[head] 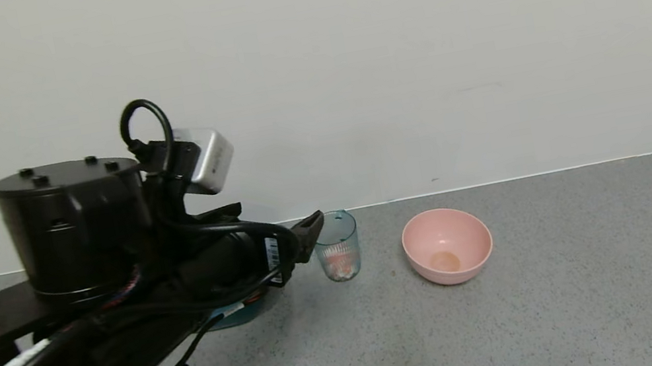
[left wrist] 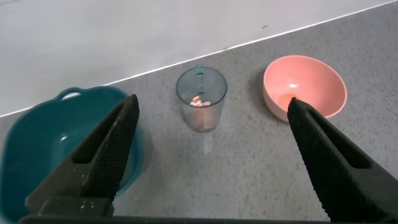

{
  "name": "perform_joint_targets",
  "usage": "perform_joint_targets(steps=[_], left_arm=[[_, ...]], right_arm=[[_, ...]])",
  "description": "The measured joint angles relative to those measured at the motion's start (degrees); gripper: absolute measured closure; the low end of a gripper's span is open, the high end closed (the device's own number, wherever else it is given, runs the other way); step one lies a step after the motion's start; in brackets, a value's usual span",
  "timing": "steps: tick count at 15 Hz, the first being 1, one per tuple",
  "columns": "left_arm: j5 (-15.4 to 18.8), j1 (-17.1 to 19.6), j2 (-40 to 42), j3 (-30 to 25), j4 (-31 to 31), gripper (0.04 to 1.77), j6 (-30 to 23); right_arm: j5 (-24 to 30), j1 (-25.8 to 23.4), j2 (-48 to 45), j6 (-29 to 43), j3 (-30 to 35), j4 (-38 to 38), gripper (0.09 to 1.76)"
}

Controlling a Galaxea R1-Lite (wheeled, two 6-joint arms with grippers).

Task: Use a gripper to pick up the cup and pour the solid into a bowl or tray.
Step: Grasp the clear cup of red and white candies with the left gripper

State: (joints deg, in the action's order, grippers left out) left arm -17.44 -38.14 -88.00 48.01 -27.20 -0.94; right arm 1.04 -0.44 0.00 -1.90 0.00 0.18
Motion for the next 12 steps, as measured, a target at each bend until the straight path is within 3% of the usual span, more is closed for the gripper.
perform_joint_targets(steps=[2, 5, 9, 12], left_arm=[[-2.36, -1.44, -4.52, 0.44, -3.47, 0.09, -0.88], [-9.09, -3.30, -10.78, 0.61, -7.11, 0.09, -3.13], [-13.51, -4.33, -16.81, 2.01, -7.39, 0.09, -5.62], [-14.19, -4.39, -20.96, 3.43, -7.47, 0.09, -7.46]], right_arm=[[-0.02, 0.00, 0.00, 0.01, 0.00, 0.00, 0.14], [0.00, 0.00, 0.00, 0.00, 0.00, 0.00, 0.14], [0.00, 0.00, 0.00, 0.00, 0.00, 0.00, 0.14], [-0.02, 0.00, 0.00, 0.00, 0.00, 0.00, 0.14]])
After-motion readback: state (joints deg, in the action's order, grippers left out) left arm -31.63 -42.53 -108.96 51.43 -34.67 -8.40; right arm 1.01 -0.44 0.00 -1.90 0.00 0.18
